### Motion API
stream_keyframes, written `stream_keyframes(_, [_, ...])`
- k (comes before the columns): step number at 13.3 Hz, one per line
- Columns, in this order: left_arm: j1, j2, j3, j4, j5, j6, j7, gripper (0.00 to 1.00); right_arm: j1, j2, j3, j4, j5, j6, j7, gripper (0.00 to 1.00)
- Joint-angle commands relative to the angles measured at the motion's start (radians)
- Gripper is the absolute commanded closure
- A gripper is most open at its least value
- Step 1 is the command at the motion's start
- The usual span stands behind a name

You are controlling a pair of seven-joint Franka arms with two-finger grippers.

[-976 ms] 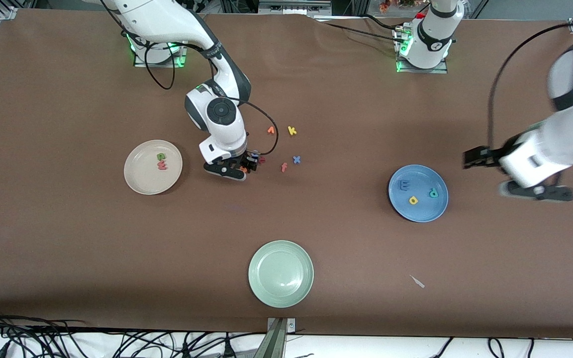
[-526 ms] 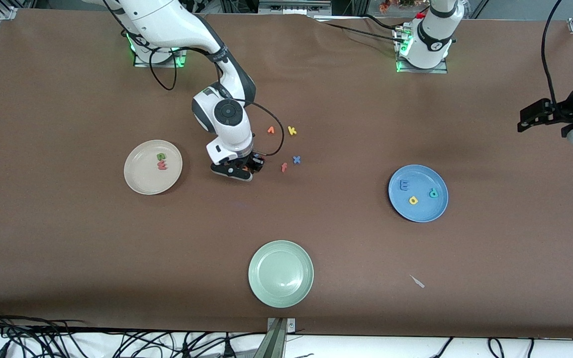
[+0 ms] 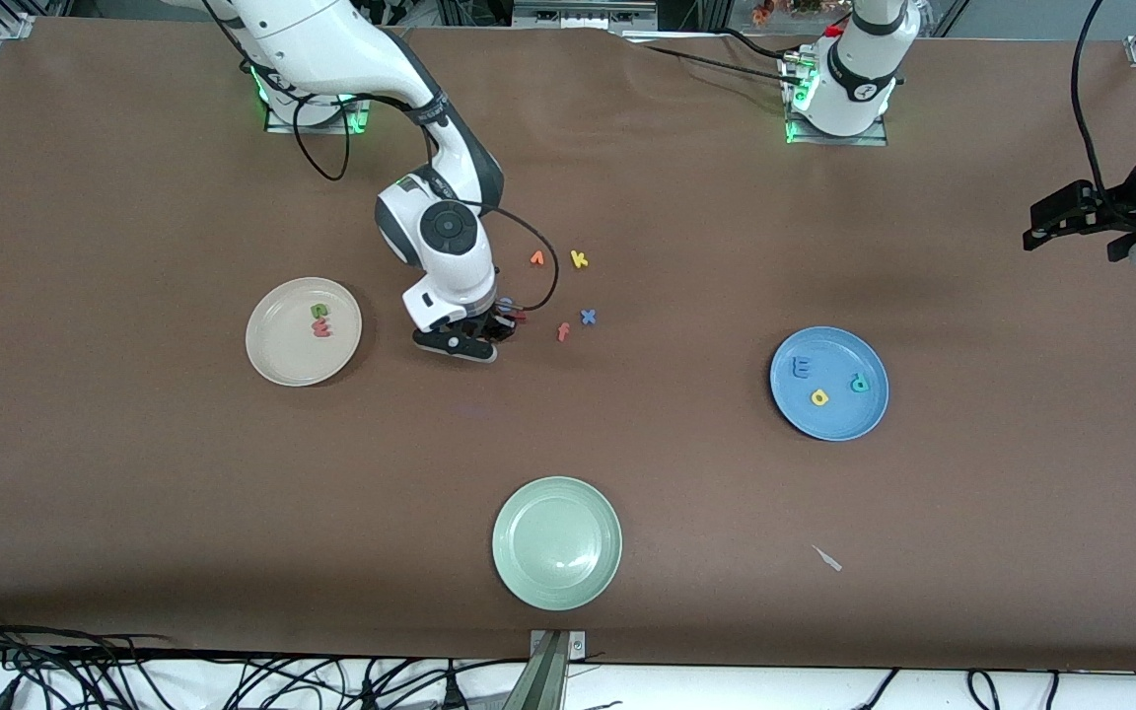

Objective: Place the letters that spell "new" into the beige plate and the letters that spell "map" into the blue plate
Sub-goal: 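Grasp the orange 6 with the right gripper and place it on the cream plate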

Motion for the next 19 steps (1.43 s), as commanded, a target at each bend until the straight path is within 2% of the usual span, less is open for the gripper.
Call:
stream_keyframes(1, [-0.007, -0.008, 0.006, 0.013, -0.029, -0.009, 0.019, 0.00, -0.003, -0.093, -0.069, -0.020, -0.004, -0.151, -0.176, 0.87])
stream_keyframes(5, [-0.010, 0.001, -0.001, 0.020, -0.025, -0.012, 0.019, 0.00, -0.003, -0.249, -0.198, -0.196, -0.004, -0.162, -0.417, 0.87])
stream_keyframes(8, [-0.010, -0.001, -0.001, 0.032, -0.027, -0.029, 0.019, 0.00, -0.003, -0.335, -0.294, -0.337, -0.004, -0.096, -0.555, 0.87])
stream_keyframes(10, [-0.010, -0.001, -0.001, 0.032, -0.029, -0.034, 0.022, 0.00, -0.003, -0.366, -0.340, -0.445, -0.004, 0.006, -0.607, 0.83])
stream_keyframes(11, [-0.010, -0.001, -0.008, 0.034, -0.027, -0.034, 0.022, 0.00, -0.003, -0.367, -0.356, -0.468, -0.002, 0.037, -0.618, 0.71])
stream_keyframes(12, [-0.010, -0.001, -0.010, 0.034, -0.027, -0.034, 0.022, 0.00, -0.002, -0.370, -0.359, -0.467, 0.001, 0.038, -0.620, 0.39])
stream_keyframes(13, [-0.010, -0.001, -0.011, 0.035, -0.027, -0.034, 0.025, 0.00, -0.003, -0.383, -0.361, -0.462, 0.002, 0.033, -0.621, 0.20])
stream_keyframes(14, [-0.010, -0.001, -0.010, 0.034, -0.027, -0.034, 0.027, 0.00, -0.003, -0.404, -0.364, -0.448, 0.005, 0.015, -0.621, 0.06])
stream_keyframes(15, [-0.008, -0.001, -0.010, 0.035, -0.027, -0.034, 0.027, 0.00, -0.003, -0.419, -0.364, -0.425, 0.010, -0.029, -0.621, 0.01])
stream_keyframes(19, [-0.007, -0.002, -0.010, 0.035, -0.027, -0.034, 0.025, 0.00, -0.002, -0.433, -0.353, -0.194, 0.012, -0.336, -0.620, 0.01])
